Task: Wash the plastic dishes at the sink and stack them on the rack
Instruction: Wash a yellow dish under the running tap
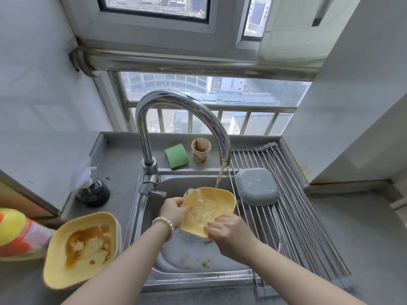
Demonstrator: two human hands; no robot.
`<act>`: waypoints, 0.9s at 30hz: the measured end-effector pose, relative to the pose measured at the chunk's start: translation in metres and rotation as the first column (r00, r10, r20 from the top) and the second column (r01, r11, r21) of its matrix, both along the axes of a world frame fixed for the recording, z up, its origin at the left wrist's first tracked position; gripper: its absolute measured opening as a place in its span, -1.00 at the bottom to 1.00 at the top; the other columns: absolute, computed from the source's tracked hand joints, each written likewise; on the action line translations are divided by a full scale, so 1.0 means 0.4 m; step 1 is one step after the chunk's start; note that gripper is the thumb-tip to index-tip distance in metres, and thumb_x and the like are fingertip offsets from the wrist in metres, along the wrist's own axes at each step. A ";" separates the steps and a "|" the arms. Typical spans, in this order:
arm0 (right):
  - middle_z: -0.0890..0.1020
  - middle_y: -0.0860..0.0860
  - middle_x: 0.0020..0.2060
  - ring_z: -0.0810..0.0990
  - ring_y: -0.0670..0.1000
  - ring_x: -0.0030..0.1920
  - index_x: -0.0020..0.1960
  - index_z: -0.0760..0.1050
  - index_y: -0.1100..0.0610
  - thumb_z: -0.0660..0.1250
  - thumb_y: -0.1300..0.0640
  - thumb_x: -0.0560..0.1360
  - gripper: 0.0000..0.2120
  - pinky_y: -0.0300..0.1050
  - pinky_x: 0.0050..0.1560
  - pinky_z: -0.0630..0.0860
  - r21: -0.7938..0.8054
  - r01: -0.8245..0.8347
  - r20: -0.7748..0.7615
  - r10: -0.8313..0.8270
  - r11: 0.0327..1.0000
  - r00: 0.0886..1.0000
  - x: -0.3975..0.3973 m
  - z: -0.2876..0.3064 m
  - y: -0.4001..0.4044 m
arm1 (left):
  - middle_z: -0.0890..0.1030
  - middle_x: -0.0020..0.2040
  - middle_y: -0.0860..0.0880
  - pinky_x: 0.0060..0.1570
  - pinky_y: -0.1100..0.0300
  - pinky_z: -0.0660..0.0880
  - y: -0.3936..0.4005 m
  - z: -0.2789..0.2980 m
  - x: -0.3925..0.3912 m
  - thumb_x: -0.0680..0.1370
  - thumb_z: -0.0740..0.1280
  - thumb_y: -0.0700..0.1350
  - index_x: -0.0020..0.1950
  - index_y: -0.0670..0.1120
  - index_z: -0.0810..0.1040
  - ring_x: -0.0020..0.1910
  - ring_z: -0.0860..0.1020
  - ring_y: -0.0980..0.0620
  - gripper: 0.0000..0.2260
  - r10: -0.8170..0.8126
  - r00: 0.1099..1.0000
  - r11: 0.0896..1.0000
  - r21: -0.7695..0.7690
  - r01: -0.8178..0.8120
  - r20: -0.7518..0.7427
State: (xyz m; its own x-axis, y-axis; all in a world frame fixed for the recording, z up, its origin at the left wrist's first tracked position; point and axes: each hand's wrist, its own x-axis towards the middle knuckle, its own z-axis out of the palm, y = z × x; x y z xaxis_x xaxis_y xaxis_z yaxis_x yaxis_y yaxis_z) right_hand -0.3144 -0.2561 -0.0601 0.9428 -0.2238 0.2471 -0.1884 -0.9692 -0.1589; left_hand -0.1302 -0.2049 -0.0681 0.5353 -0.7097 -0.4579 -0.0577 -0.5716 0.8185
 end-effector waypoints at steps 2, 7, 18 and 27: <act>0.51 -0.05 -0.49 0.50 0.02 -0.42 -0.38 0.51 0.10 0.38 0.38 0.13 -0.80 -0.13 -0.21 0.50 -0.024 -0.022 -0.020 0.021 0.999 1.000 -0.007 0.014 -0.005 | 0.62 0.06 -0.04 0.00 0.16 0.49 -0.007 0.007 -0.006 0.51 0.39 -0.19 0.22 -0.07 0.53 -0.02 0.56 -0.01 -0.71 -0.243 0.950 0.969 0.100 0.227 0.194; 0.49 -0.07 -0.50 0.48 -0.01 -0.36 -0.38 0.52 0.11 0.35 0.42 0.13 -0.78 -0.16 0.21 0.40 -0.035 -0.034 0.059 0.036 0.999 0.998 -0.019 0.038 -0.023 | 0.54 0.10 0.03 -0.05 0.22 0.42 -0.052 0.030 -0.027 0.43 0.47 0.10 0.29 0.04 0.36 0.03 0.51 0.02 -0.49 -0.366 0.903 0.929 0.146 0.340 0.227; 0.69 0.04 -0.08 0.67 0.04 -0.05 -0.13 0.63 0.16 0.55 0.27 0.11 -0.66 -0.08 0.24 0.45 -0.153 0.135 -0.091 -0.150 0.979 0.984 -0.057 0.032 -0.061 | 0.52 -0.25 0.00 -0.23 0.15 0.36 -0.087 0.056 -0.006 0.64 0.15 0.07 -0.22 -0.08 0.50 -0.18 0.48 -0.03 -0.66 -0.316 0.911 0.945 0.176 0.276 0.267; -0.30 0.16 0.51 -0.33 0.12 0.51 0.54 -0.31 0.19 0.46 -0.14 0.35 0.16 0.05 0.50 -0.30 0.139 0.414 -0.747 -0.179 0.900 0.640 0.052 0.048 -0.075 | 0.53 -0.05 -0.18 -0.41 -0.01 0.59 -0.025 0.049 -0.017 0.58 0.03 -0.36 0.05 -0.03 0.43 -0.19 0.60 -0.18 -0.71 -0.123 0.965 0.989 0.053 0.139 -0.230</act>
